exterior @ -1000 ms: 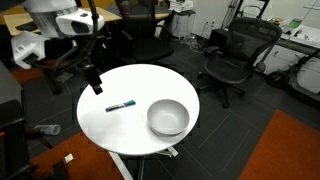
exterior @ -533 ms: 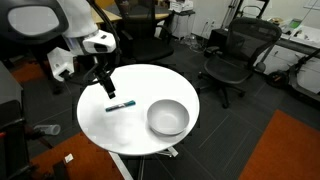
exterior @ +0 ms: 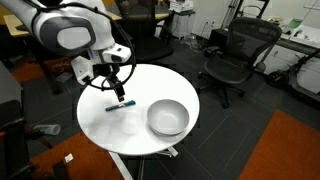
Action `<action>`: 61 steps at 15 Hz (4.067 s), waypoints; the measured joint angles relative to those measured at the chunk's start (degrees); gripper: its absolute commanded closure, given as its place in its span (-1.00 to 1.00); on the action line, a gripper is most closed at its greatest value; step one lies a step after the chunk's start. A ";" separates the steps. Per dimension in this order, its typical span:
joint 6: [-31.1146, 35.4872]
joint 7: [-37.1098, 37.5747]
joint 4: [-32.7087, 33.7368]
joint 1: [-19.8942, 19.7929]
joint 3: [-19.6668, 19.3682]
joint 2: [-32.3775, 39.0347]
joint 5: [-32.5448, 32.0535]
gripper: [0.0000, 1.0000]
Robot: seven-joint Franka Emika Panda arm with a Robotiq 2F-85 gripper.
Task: Put the marker in the white bowl then remove it and put it on the table
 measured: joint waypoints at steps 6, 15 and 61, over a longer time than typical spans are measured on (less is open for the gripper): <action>0.00 0.00 4.30 0.22 -0.41 6.25 1.13 -1.00; 0.00 -0.11 7.91 0.24 -0.39 11.64 4.42 -0.50; -8.80 -13.98 25.60 -5.80 -7.52 9.82 -5.95 0.91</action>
